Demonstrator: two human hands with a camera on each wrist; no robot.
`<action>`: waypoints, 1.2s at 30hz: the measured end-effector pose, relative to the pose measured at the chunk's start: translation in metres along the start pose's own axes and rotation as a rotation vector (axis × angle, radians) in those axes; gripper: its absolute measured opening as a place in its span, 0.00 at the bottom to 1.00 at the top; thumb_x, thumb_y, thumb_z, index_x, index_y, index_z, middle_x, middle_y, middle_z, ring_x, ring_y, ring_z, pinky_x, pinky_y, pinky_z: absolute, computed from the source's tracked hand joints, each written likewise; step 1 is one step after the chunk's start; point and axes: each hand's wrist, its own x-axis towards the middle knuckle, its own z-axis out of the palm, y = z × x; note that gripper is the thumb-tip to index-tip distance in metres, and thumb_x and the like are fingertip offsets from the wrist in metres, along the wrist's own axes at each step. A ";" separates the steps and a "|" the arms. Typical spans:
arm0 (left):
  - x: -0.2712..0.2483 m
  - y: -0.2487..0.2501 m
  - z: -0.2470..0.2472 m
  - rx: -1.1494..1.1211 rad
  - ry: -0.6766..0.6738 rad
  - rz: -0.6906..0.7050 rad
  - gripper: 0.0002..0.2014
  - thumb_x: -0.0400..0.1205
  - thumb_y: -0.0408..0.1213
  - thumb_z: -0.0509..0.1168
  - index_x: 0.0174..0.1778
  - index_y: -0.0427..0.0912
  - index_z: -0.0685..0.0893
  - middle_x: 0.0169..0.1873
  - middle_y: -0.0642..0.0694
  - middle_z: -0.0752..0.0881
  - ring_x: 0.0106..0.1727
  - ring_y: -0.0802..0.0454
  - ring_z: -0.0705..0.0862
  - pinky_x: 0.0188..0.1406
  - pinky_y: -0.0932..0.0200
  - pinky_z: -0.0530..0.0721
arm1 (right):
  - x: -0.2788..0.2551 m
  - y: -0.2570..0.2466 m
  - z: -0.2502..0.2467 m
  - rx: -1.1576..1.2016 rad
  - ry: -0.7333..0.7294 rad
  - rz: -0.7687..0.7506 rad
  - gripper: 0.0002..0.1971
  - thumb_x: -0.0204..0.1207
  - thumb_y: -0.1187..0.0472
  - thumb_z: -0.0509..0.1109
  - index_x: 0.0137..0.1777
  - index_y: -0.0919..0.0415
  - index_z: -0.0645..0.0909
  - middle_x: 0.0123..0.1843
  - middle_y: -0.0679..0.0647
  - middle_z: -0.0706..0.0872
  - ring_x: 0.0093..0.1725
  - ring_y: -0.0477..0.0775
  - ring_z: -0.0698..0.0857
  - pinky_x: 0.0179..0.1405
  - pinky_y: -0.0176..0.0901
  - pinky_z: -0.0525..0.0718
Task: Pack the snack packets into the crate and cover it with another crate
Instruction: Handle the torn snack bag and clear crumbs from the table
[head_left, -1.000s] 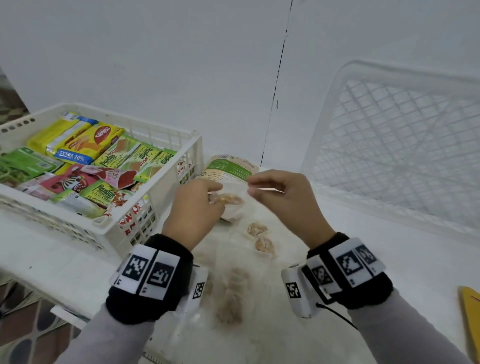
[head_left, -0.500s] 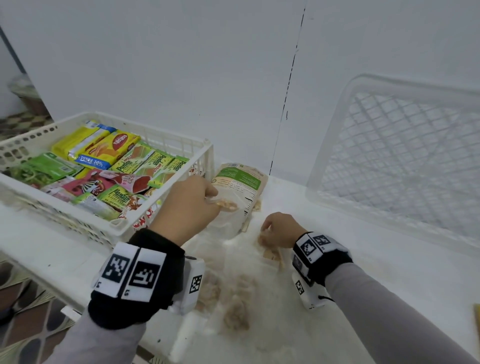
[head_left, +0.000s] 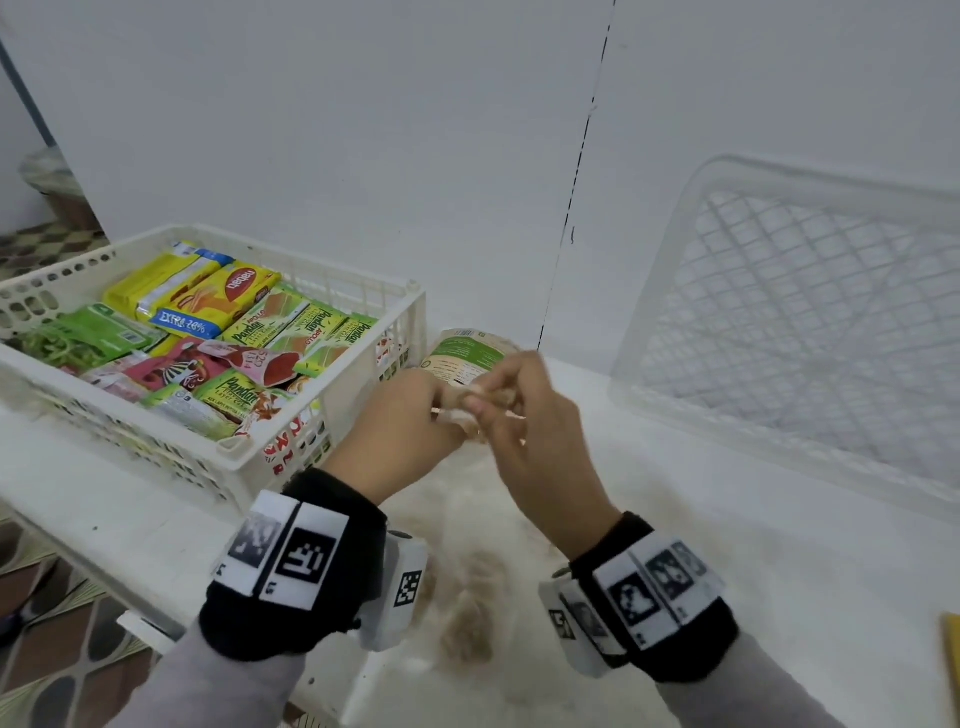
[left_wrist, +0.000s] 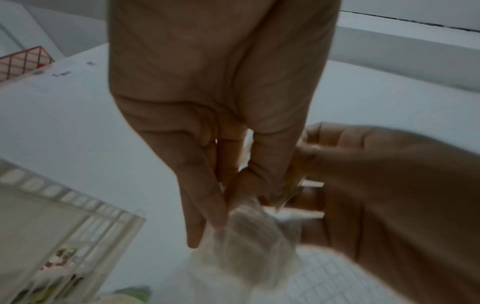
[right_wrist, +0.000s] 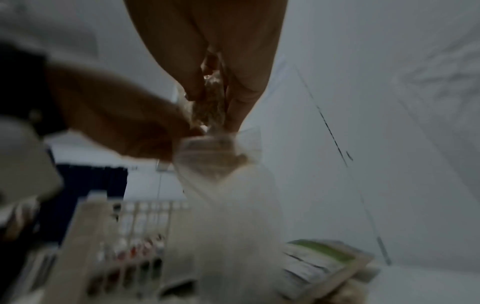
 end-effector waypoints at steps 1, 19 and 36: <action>0.000 0.001 0.000 -0.024 -0.012 0.031 0.08 0.73 0.33 0.67 0.30 0.48 0.84 0.27 0.48 0.83 0.32 0.53 0.78 0.28 0.67 0.72 | -0.004 0.002 0.002 -0.053 -0.057 0.002 0.02 0.81 0.61 0.65 0.48 0.57 0.73 0.43 0.55 0.85 0.43 0.52 0.84 0.41 0.55 0.84; -0.004 0.012 0.038 0.222 -0.106 0.200 0.05 0.71 0.31 0.68 0.39 0.36 0.87 0.37 0.39 0.87 0.42 0.44 0.84 0.30 0.60 0.70 | -0.010 0.011 -0.012 -1.008 -0.415 0.109 0.07 0.80 0.63 0.61 0.49 0.64 0.81 0.44 0.61 0.84 0.42 0.63 0.83 0.30 0.45 0.69; 0.010 -0.005 0.029 0.135 -0.040 0.188 0.20 0.74 0.30 0.67 0.63 0.40 0.84 0.58 0.43 0.86 0.57 0.48 0.83 0.52 0.61 0.73 | -0.036 0.090 -0.035 -0.703 -0.729 0.580 0.26 0.80 0.50 0.66 0.77 0.51 0.68 0.69 0.61 0.74 0.66 0.61 0.77 0.66 0.47 0.72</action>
